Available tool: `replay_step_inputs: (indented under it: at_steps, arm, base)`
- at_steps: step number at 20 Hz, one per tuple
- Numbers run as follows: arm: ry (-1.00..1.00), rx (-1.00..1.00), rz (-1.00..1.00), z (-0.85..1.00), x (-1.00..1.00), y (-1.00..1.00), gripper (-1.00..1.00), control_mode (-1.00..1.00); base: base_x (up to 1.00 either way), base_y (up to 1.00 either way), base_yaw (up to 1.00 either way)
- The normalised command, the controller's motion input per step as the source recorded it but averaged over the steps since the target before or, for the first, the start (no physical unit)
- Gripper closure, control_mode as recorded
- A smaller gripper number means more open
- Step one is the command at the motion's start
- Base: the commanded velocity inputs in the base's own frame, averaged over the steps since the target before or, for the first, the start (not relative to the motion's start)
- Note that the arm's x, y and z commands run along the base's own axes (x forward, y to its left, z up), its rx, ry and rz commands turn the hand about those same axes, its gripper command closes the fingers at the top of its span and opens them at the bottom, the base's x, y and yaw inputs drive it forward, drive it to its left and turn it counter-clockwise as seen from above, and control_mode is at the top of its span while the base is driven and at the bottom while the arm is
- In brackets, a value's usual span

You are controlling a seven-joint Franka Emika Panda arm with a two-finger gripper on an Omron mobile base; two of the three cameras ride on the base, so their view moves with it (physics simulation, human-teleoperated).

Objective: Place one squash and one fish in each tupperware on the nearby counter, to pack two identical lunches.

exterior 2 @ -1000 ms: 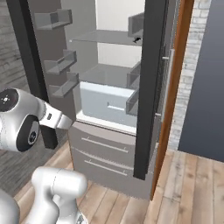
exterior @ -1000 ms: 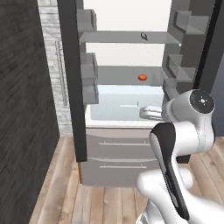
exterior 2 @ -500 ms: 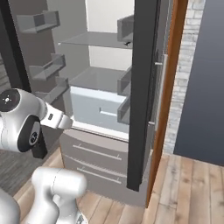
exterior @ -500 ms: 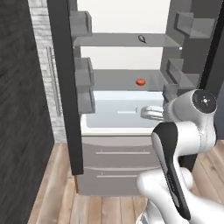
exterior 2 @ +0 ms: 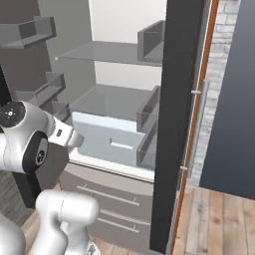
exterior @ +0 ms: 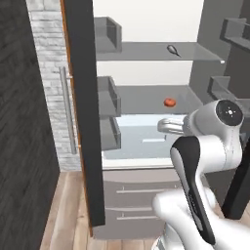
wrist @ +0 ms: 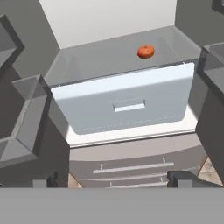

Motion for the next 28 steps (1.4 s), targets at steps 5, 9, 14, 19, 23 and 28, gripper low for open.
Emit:
replay_step_inputs:
  at_steps: [5,9,14,19,23,28]
  arm:
    - [0.0,0.0,0.0,0.0,0.0,0.0,-1.0,1.0]
    - [0.0,0.0,0.0,0.0,0.0,0.0,-1.0,1.0]
    - [0.0,0.0,0.0,0.0,0.0,0.0,-1.0,1.0]
    - [0.0,0.0,-0.05,-0.01,0.02,-0.06,-1.0,-1.0]
    - [0.0,0.0,-0.1,-0.11,0.11,-0.25,-1.0,-1.0]
    - [0.0,0.0,-0.06,-0.11,0.28,-0.26,-1.0,-1.0]
  base:
    - [0.55,0.21,-0.16]
    - [0.44,0.0,-0.18]
    - [0.42,0.0,-0.16]
    - [0.07,-0.03,-0.08]
    - [0.0,0.0,0.0]
    - [0.0,0.0,0.0]
